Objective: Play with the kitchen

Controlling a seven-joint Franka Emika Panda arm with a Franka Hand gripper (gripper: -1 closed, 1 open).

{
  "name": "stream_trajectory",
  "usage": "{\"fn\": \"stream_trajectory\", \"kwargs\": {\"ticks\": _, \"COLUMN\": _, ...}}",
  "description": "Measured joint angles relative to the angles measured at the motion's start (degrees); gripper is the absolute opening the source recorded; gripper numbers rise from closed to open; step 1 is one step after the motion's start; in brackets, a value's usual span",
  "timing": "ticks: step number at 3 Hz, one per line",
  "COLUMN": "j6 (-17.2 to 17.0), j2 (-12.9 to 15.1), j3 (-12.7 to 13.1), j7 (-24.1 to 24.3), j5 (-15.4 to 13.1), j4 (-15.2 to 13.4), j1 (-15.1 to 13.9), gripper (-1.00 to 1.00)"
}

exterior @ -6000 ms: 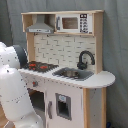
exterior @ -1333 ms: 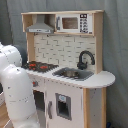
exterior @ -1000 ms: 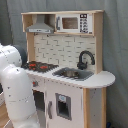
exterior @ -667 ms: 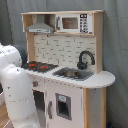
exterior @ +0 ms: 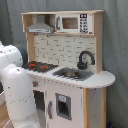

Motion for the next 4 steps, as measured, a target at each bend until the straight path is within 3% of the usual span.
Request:
{"fn": "stream_trajectory", "kwargs": {"ticks": 2, "j6": -0.1, "j2": 3.79, "j3": -1.39, "j7": 6.6, "j5": -7.23, "j4": -6.0, "j1": -0.29, "gripper": 1.0}}
{"fn": "stream_trajectory", "kwargs": {"ticks": 3, "j6": -3.79, "j2": 7.62, "j3": -2.48, "j7": 8.42, "j5": -9.4, "j4": -7.06, "j1": -0.51, "gripper": 1.0}}
{"fn": "stream_trajectory", "kwargs": {"ticks": 4, "j6": -5.99, "j2": 11.8, "j3": -2.83, "j7": 11.6, "j5": -9.36, "j4": -7.42, "j1": -1.4, "gripper": 1.0}}
